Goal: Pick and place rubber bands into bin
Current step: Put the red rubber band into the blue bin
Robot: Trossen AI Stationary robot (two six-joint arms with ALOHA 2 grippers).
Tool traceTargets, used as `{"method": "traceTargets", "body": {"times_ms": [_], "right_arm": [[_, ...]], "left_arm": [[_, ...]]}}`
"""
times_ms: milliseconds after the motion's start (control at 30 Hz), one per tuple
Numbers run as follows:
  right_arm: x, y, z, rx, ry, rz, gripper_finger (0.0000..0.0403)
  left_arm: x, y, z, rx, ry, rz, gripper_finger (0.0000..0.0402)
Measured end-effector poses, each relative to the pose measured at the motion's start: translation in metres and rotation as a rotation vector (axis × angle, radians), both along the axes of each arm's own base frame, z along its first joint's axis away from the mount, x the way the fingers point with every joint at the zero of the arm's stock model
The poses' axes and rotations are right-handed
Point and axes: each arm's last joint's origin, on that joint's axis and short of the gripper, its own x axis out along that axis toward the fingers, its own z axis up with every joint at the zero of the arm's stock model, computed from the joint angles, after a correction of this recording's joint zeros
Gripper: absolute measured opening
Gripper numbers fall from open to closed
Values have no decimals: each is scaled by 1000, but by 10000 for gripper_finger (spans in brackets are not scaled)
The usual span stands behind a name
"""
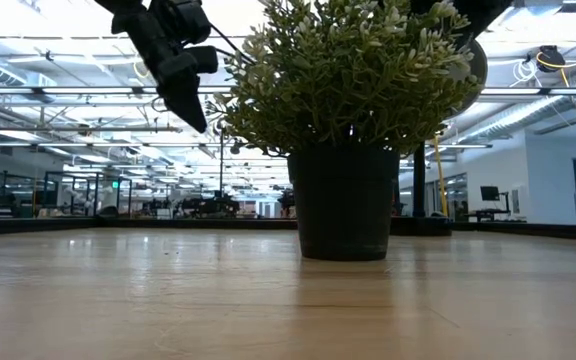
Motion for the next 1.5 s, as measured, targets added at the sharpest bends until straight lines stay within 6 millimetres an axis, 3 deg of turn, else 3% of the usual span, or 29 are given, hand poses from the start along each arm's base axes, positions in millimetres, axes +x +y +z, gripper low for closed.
{"method": "traceTargets", "body": {"times_ms": [200, 400, 533, 733, 1000, 1200, 1500], "right_arm": [[-6, -1, 32, -122, -73, 25, 0], [-5, -1, 54, -238, -183, 51, 0], [-4, -1, 61, -286, -216, 59, 0], [-3, -1, 65, -265, -279, 64, 0], [-2, 1, 67, -241, -328, 140, 0], [-1, 3, 70, -236, -359, 196, 0], [-1, 3, 70, -236, -366, 197, 0]], "left_arm": [[2, -1, 2, -26, -50, -63, 175], [13, -5, 12, -167, -292, -271, 175], [22, -10, 22, -233, -462, -430, 175], [38, -23, 34, -111, -575, -564, 175], [55, -41, 41, 43, -573, -408, 175], [64, -49, 38, -6, -586, -388, 175], [76, -46, 24, -32, -557, -333, 175]]}}
